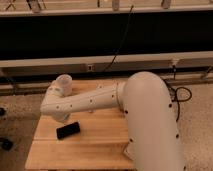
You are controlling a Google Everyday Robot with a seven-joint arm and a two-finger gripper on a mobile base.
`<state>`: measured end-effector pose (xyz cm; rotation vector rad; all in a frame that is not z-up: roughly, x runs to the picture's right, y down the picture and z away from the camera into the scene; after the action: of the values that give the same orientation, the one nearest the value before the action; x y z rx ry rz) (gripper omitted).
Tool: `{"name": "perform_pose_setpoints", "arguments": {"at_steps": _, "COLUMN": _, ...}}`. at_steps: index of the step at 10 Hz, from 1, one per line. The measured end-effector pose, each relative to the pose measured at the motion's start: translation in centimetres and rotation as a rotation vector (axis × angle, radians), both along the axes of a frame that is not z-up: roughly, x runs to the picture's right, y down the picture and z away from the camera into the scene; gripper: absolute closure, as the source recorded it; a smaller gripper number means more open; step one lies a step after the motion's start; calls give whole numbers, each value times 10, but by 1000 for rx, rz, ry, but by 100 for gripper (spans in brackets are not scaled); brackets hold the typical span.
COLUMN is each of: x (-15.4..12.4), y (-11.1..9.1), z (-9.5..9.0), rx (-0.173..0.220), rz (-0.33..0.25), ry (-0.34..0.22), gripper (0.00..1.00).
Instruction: Push the eraser across the table
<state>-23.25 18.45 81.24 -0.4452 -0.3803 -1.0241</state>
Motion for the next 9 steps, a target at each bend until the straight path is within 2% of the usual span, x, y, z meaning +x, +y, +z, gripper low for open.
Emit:
{"name": "perform_pose_setpoints", "arguments": {"at_steps": 3, "x": 4, "y": 0, "z": 0, "rx": -3, "rz": 9, "ry": 5, "gripper": 99}}
{"name": "perform_pose_setpoints", "arguments": {"at_steps": 9, "x": 75, "y": 11, "z": -5, "rx": -36, "rz": 134, "ry": 90, "gripper": 99}}
